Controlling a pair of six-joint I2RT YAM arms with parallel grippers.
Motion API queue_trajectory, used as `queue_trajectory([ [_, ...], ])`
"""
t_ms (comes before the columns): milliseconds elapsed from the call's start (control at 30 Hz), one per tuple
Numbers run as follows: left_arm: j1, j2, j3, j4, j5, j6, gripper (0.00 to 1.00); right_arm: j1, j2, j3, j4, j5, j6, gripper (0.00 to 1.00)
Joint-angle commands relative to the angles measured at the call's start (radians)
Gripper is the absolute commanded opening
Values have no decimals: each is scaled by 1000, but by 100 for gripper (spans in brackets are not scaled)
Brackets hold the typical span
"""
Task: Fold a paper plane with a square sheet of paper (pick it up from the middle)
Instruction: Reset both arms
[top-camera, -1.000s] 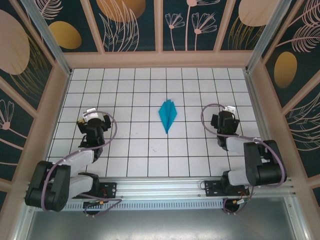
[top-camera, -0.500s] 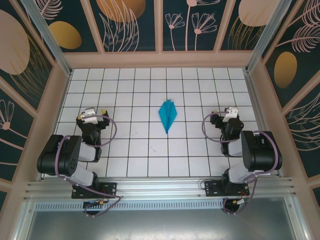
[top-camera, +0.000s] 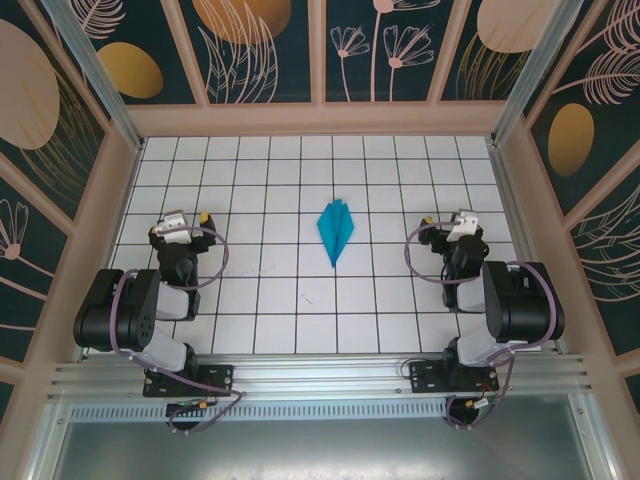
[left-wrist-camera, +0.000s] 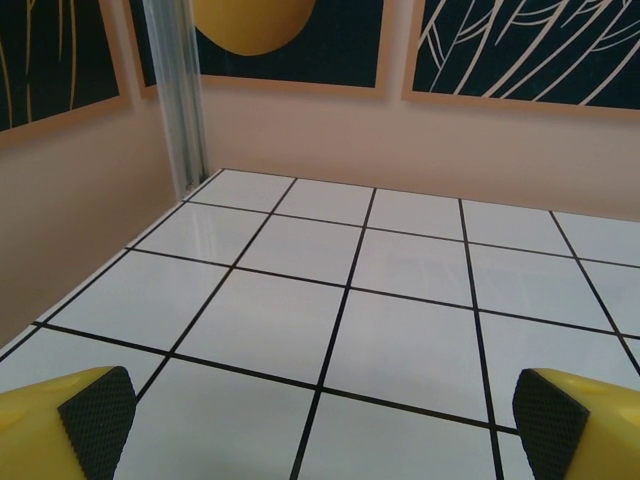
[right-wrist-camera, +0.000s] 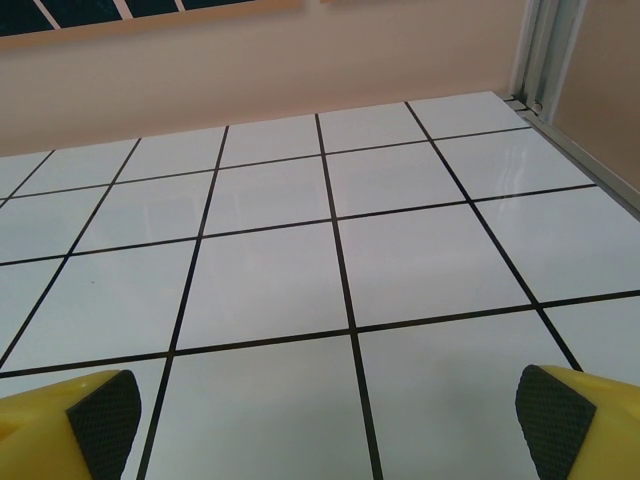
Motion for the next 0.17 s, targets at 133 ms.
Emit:
queue_trajectory([
  [133,4,-2,14,20,39,0,99,-7,0,14,53,-19,10,99],
])
